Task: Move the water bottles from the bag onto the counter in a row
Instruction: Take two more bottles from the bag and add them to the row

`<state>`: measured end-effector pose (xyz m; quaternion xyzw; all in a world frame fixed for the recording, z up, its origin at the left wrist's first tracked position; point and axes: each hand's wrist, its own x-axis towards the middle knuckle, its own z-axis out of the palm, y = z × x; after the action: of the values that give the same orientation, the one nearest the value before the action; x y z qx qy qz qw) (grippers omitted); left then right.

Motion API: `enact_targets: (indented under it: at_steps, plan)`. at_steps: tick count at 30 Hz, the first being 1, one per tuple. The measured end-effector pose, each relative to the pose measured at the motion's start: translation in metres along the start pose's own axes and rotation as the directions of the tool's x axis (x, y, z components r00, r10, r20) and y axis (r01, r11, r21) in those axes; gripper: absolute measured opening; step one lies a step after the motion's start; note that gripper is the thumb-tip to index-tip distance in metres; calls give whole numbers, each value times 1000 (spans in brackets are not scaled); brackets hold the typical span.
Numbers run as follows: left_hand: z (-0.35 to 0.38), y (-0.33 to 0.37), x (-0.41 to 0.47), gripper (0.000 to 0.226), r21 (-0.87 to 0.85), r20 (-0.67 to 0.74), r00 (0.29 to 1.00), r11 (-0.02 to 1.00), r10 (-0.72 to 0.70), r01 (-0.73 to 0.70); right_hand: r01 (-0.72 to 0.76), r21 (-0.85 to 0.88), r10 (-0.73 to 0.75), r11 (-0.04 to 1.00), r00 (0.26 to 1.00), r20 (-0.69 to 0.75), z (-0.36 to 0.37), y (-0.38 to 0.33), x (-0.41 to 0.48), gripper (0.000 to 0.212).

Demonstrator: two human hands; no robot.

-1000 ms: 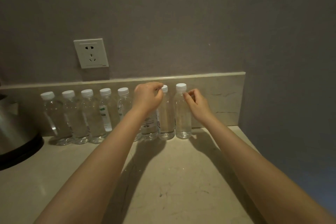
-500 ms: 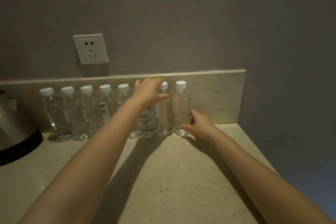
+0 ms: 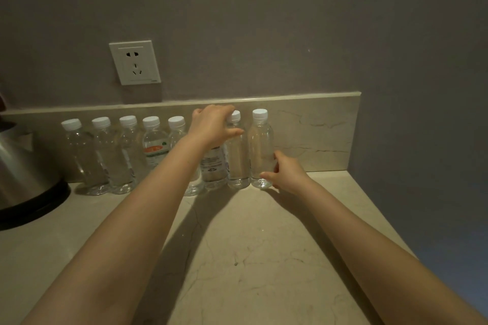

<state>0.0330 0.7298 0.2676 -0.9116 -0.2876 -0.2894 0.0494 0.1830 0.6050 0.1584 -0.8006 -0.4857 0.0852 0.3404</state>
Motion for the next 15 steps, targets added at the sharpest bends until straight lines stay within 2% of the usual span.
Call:
enact_targets:
  at_steps: [4,6,9,11,13,15]
  plan:
    - [1,-1,-6,58,17,1,999,999,40,-40,-47,-7,47,999,999,27,-1,-4,-1,52]
    - [-1,-3,-15,59,-36,-75,996,998,43,-46,-79,-31,79,996,997,-8,2,-8,-3,58]
    - [-9,-18,-36,49,-117,-276,961,993,-14,-19,-145,-86,127,986,973,-192,12,-20,-13,50]
    - [-13,-33,-50,44,-116,-345,936,993,-74,36,-170,-130,126,977,948,-291,18,-32,-22,39]
    - [-13,-49,-63,53,-61,-340,929,989,-145,132,-118,-175,63,977,955,-290,24,-45,-28,28]
    - [-13,-66,-72,74,0,-244,940,969,-238,245,-20,-198,-18,980,982,-186,31,-63,-32,21]
